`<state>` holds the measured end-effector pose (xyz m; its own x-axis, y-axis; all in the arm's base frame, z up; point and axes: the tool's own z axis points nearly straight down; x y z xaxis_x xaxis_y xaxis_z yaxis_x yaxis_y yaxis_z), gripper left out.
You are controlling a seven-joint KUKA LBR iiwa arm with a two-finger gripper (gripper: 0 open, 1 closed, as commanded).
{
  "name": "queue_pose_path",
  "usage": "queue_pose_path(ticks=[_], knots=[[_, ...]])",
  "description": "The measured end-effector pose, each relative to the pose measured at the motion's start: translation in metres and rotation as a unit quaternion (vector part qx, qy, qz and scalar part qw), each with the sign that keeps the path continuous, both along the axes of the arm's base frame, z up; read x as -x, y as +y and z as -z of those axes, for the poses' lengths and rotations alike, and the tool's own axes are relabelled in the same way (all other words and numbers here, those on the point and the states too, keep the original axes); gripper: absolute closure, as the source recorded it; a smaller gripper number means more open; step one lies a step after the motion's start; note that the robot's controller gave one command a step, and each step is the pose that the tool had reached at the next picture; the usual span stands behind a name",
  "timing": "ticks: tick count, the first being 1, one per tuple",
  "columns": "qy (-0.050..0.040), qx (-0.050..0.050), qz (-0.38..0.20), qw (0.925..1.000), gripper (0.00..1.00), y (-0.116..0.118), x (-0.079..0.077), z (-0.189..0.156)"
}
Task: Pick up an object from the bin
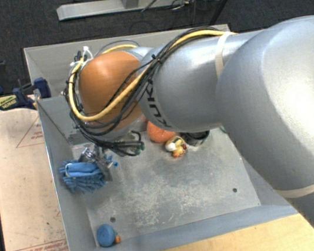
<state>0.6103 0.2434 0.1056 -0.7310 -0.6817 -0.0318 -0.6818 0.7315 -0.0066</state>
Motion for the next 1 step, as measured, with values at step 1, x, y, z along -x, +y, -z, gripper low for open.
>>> queue_pose_path(ticks=[1], knots=[[0.0057, 0.005, -0.059, 0.9982, 1.0, -0.0003, 0.0151, 0.0337]])
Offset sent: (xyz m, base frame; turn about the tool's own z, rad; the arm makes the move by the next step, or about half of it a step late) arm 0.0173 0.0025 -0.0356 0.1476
